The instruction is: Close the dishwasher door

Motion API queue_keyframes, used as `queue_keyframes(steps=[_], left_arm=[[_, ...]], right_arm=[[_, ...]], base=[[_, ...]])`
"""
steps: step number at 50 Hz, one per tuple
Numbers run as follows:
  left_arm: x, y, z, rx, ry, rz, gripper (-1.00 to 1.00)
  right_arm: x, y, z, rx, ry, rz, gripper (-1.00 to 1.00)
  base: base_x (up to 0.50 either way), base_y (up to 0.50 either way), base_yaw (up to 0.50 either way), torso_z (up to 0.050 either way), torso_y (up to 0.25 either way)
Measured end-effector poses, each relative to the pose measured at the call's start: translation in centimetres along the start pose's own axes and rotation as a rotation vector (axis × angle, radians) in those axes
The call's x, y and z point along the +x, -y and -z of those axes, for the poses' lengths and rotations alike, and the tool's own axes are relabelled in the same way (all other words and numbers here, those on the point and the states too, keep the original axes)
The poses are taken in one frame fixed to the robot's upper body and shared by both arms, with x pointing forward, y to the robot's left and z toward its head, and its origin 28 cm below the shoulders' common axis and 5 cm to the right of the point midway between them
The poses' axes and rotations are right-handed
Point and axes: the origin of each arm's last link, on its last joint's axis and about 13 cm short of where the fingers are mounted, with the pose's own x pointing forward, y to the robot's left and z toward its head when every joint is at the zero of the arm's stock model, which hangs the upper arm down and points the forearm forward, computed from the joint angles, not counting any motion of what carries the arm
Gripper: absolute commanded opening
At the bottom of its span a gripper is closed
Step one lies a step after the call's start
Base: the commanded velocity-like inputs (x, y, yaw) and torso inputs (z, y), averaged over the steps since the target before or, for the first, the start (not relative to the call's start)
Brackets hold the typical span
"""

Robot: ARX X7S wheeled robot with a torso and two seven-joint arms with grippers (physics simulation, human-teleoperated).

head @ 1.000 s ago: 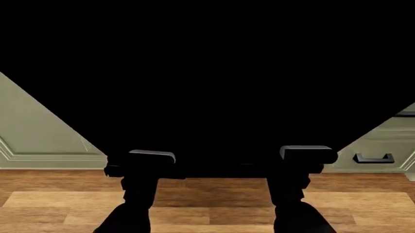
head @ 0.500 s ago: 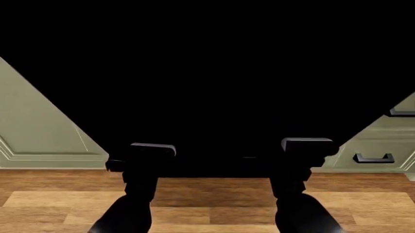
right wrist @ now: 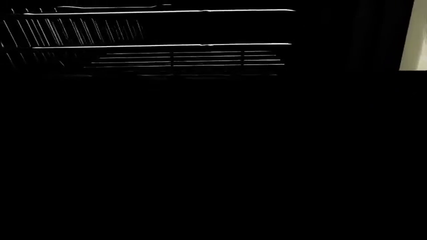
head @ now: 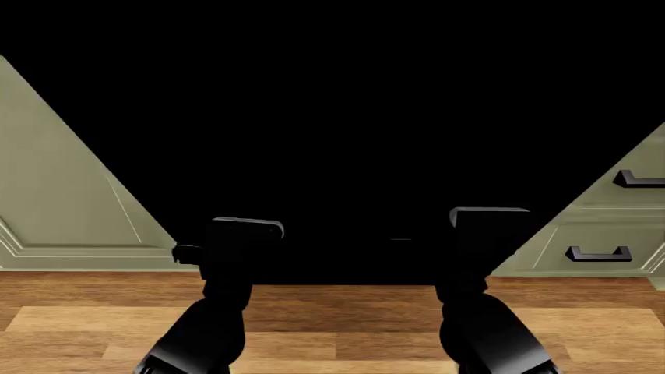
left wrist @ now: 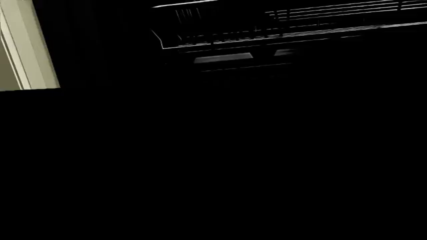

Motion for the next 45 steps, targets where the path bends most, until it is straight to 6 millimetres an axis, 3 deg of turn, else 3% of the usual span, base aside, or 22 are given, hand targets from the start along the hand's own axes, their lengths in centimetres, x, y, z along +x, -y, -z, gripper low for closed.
queue_keyframes(steps=[45], left_arm=[[2.6,0.3,-0.3,0.0,-0.031,-0.003,1.0]], right_arm=[[2.6,0.2,-0.5,-0.005,-0.003,0.005,1.0]], base=[[0.0,0.0,0.0,0.0,0.0]])
